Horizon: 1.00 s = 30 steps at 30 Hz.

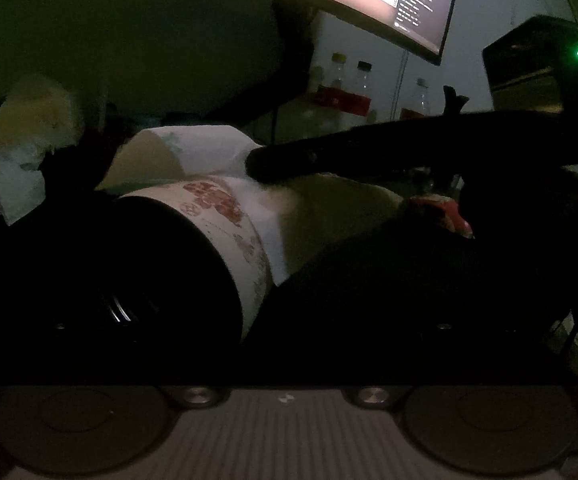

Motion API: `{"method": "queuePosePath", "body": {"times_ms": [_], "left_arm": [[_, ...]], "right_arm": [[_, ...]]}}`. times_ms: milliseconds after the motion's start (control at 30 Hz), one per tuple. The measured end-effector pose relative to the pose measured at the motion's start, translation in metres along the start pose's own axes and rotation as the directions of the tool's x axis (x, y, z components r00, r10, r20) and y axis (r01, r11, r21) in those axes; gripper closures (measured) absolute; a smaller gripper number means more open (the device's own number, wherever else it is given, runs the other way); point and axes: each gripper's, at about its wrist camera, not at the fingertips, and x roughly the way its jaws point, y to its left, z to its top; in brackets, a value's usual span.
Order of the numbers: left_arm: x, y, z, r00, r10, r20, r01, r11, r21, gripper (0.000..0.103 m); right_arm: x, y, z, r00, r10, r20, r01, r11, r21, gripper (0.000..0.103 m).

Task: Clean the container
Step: 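Slide the napkin along the thermos body toward the left gripper with the right gripper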

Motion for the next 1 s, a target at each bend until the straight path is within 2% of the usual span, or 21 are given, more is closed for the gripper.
{"method": "queuePosePath", "body": {"times_ms": [467, 500, 667, 733, 767, 1000], "left_arm": [[0.001, -0.003, -0.001, 1.0, 0.008, 0.0, -0.008, 1.0, 0.004, 0.0], [0.002, -0.003, -0.001, 1.0, 0.008, 0.0, -0.008, 1.0, 0.004, 0.0], [0.004, -0.003, 0.0, 1.0, 0.01, 0.0, -0.01, 1.0, 0.005, 0.0], [0.005, -0.005, 0.001, 1.0, 0.011, -0.001, -0.011, 1.0, 0.001, 0.0], [0.006, 0.016, 0.004, 1.0, -0.018, -0.006, 0.019, 1.0, 0.017, 0.0], [0.003, 0.006, 0.001, 1.0, -0.002, -0.004, 0.002, 1.0, 0.022, 0.0]], "right_arm": [[-0.009, -0.004, -0.001, 1.0, -0.006, 0.004, 0.006, 1.0, 0.012, 0.094], [-0.008, 0.019, 0.0, 0.999, -0.049, 0.005, 0.049, 0.998, 0.04, 0.094], [-0.008, 0.022, -0.001, 0.998, -0.06, 0.008, 0.06, 0.997, 0.044, 0.094], [-0.018, -0.046, 0.001, 0.997, 0.077, -0.013, -0.078, 0.996, -0.034, 0.094], [-0.023, -0.083, 0.002, 0.988, 0.15, -0.028, -0.152, 0.986, -0.075, 0.094], [-0.02, -0.082, 0.003, 0.987, 0.157, -0.031, -0.159, 0.985, -0.071, 0.094]]}}
